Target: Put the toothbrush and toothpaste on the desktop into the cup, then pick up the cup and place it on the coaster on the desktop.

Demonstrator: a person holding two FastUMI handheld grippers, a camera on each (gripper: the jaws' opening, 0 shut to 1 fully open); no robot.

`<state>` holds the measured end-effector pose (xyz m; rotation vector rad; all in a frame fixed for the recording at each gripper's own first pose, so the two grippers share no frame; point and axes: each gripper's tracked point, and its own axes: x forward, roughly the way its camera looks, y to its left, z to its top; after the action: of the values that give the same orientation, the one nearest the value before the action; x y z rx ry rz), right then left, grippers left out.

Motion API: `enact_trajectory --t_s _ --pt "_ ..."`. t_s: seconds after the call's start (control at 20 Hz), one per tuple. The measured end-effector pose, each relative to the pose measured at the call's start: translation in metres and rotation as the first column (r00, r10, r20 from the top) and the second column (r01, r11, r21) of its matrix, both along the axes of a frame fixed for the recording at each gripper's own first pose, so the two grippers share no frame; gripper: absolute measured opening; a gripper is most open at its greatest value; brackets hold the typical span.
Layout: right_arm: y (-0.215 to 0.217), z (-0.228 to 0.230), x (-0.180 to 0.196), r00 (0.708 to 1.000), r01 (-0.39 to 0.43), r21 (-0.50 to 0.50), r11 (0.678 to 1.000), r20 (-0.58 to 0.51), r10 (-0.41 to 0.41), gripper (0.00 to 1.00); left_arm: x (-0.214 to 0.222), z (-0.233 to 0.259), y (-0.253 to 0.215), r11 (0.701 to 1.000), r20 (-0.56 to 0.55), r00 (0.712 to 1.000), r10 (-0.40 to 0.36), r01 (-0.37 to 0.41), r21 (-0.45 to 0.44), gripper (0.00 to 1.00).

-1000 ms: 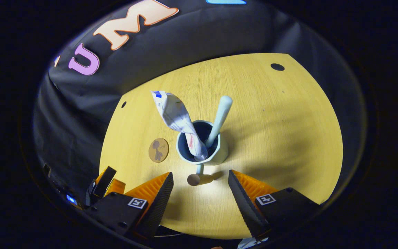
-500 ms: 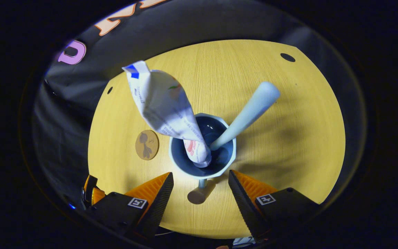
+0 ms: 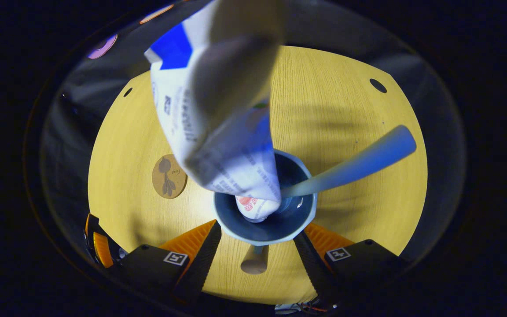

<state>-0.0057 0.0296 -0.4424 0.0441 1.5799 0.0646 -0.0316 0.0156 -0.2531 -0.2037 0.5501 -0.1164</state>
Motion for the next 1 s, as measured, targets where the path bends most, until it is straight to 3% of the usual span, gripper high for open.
enact_trajectory --t_s 0.05,0.15,0.25,0.3,0.35,0.45,0.55,0.65,0.9,1.0 --pt "-0.001 -0.001 0.000 1.000 0.001 -0.009 1.000 0.001 -0.001 0.96 0.000 0.000 0.003 1.000 -0.001 1.000 0.005 -0.005 -0.002 0.95" --pt "-0.006 -0.003 -0.002 1.000 -0.015 -0.032 0.999 0.005 0.015 0.78 0.003 -0.002 0.007 1.000 -0.005 1.000 0.009 -0.009 0.001 0.95" --pt "-0.007 -0.005 -0.005 1.000 -0.020 -0.030 0.999 -0.005 0.019 0.70 0.005 -0.004 0.009 1.000 -0.010 1.000 0.006 -0.006 0.004 0.95" --pt "-0.008 -0.004 -0.005 1.000 -0.021 -0.031 0.999 -0.011 0.021 0.58 0.005 -0.005 0.009 1.000 -0.014 1.000 0.004 -0.004 0.005 0.95" --pt "-0.008 -0.003 -0.006 1.000 -0.027 -0.027 0.999 -0.017 0.026 0.58 0.007 -0.006 0.009 1.000 -0.019 1.000 0.003 -0.003 0.005 0.95" --pt "-0.007 -0.003 -0.007 0.999 -0.036 -0.036 0.999 -0.011 0.035 0.29 0.008 -0.010 0.009 1.000 -0.024 1.000 0.000 0.000 0.003 0.95" --pt "-0.006 -0.004 -0.006 0.999 -0.048 -0.039 0.998 -0.009 0.048 0.27 0.005 -0.012 0.008 1.000 -0.030 1.000 -0.003 0.003 -0.003 0.95" --pt "-0.006 -0.005 -0.006 0.998 -0.056 -0.042 0.998 -0.002 0.056 0.31 0.004 -0.013 0.008 1.000 -0.036 0.999 -0.005 0.005 -0.004 0.95" --pt "-0.006 -0.005 -0.005 0.995 -0.093 -0.041 0.995 0.021 0.094 0.19 0.005 -0.016 0.010 1.000 -0.043 0.999 -0.003 0.004 0.005 0.95" --pt "-0.003 -0.004 -0.006 0.994 -0.102 -0.025 0.994 0.028 0.103 0.23 0.006 -0.015 0.010 1.000 -0.042 0.999 -0.003 0.003 0.007 0.95"
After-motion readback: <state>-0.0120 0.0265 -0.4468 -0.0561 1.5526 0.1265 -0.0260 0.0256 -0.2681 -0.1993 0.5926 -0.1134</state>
